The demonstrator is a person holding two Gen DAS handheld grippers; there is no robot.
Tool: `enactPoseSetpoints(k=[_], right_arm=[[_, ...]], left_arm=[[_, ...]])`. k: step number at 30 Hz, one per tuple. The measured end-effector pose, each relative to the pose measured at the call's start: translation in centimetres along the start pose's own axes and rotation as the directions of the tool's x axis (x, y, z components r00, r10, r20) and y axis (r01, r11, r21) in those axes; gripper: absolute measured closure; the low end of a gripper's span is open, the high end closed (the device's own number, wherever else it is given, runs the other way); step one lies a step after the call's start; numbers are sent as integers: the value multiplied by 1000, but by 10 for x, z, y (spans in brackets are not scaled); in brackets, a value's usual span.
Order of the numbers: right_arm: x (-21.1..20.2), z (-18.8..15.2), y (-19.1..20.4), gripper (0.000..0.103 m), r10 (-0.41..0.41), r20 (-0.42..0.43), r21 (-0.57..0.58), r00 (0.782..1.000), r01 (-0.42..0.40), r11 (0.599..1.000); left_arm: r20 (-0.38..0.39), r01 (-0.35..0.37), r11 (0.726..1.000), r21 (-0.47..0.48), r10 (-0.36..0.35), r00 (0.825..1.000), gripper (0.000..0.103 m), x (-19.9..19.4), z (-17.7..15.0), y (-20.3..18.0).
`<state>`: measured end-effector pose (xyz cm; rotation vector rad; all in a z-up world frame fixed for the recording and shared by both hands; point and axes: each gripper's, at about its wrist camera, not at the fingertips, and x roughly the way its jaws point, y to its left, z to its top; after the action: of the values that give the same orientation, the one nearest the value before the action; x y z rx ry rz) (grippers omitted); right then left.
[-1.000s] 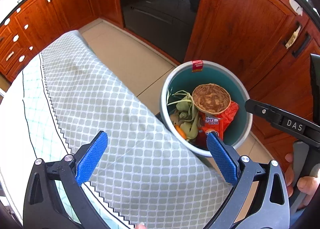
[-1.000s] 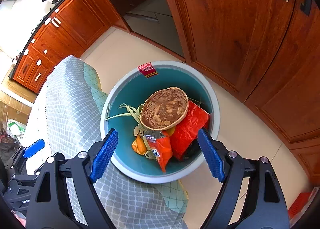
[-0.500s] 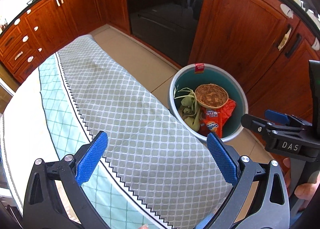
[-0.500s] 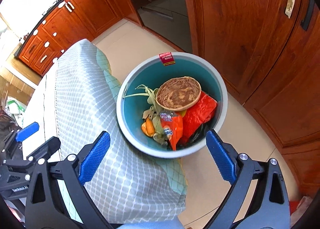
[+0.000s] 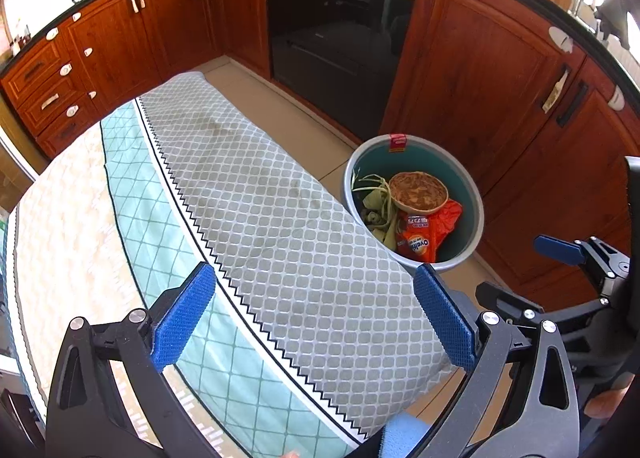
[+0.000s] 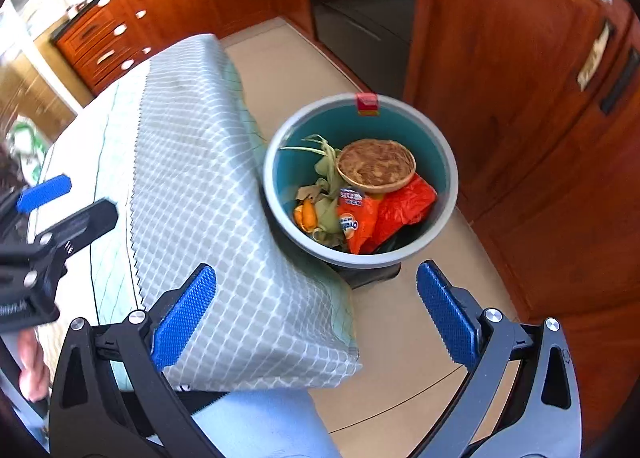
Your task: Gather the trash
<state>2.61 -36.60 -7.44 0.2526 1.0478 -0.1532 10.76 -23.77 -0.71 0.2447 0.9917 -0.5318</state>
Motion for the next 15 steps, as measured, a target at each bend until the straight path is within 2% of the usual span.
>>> enactPoseSetpoints(k=[4,15], right_arm=[[-12,-5,7,7,-11,22,-32,1000,11,999],[-35,-21,12,7,-45,46,-56,998,48,997]], left_arm=[[15,3,1000,-20,-3,1000,4,-11,-6,4],[54,-55,998,-40,57,997,4,-41,-29,9]])
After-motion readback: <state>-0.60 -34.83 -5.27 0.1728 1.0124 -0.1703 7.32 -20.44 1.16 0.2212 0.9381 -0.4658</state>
